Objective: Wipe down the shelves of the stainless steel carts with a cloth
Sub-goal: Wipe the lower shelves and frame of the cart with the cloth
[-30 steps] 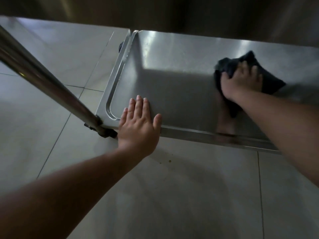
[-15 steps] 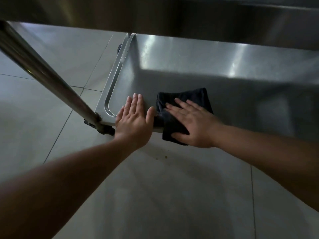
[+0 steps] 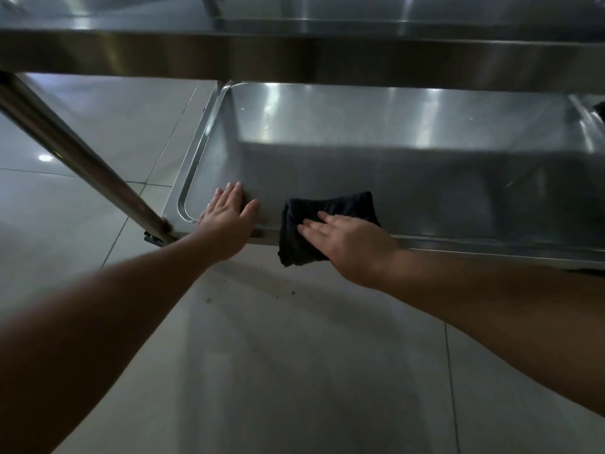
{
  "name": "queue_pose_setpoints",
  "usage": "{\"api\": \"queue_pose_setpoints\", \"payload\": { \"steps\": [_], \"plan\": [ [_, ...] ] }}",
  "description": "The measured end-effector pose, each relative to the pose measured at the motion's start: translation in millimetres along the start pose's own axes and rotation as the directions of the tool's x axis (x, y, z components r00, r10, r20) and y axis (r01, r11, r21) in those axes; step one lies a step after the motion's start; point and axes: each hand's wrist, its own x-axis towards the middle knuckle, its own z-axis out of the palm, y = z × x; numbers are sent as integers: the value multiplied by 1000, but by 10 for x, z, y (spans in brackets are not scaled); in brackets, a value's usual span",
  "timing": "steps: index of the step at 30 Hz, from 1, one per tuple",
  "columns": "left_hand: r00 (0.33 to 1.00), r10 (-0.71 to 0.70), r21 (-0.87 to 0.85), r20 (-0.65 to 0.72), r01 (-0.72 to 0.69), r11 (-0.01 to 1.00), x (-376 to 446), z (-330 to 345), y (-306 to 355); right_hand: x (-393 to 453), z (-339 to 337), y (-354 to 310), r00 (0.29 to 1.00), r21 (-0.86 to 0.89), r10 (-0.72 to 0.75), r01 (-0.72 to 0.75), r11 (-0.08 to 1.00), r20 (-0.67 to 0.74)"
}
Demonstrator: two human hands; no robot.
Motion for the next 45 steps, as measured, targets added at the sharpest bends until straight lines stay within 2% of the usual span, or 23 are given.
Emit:
{"api": "queue_pose_setpoints", "payload": {
  "steps": [4, 7, 11, 14, 19, 23, 30, 33, 36, 39, 42, 45],
  "plan": [
    [999, 29, -27, -33, -30, 999, -86, -83, 73, -194, -130, 21, 1000, -43, 14, -13, 999, 13],
    [989, 149, 33, -13, -148, 988, -191, -102, 184, -317, -258, 58, 997, -51, 45, -42, 998, 60],
    [964, 266, 180, -6, -261, 949, -315, -78, 377, -469, -551, 154, 975, -75, 63, -48, 996, 214],
    [940, 339, 291, 29, -332, 897, -523, 41, 520, -644, -800, 197, 921, -56, 128, -116, 992, 367],
    [946, 301, 365, 118, -323, 873, -1083, 189, 820, -1101, -1113, 34, 864, 2, 183, -208, 978, 470],
    [941, 145, 351, 307, -254, 902, -1594, 51, 1119, -1429, -1344, -191, 773, 78, 217, -324, 943, 597],
    [876, -43, 384, 481, -166, 908, -2721, -925, 1828, -1915, -2190, -634, 643, 141, 249, -492, 859, 725],
    [861, -87, 404, 502, -144, 903, -3129, -1491, 2239, -2180, -2835, -769, 694, 205, 296, -541, 816, 656],
    [862, -116, 412, 493, -114, 904, -3496, -2073, 2695, -2423, -3625, -829, 665, 200, 297, -564, 801, 685],
    [897, -76, 394, 436, -114, 912, -3870, -2600, 3198, -2649, -4392, -913, 693, 223, 328, -578, 785, 642],
    [928, -65, 354, 367, -75, 932, -4185, -3062, 3663, -2856, -5134, -1000, 672, 227, 352, -616, 755, 652],
    [944, -63, 321, 323, -47, 946, -4459, -3468, 4033, -3053, -5770, -1084, 686, 255, 381, -635, 730, 620]
  ]
}}
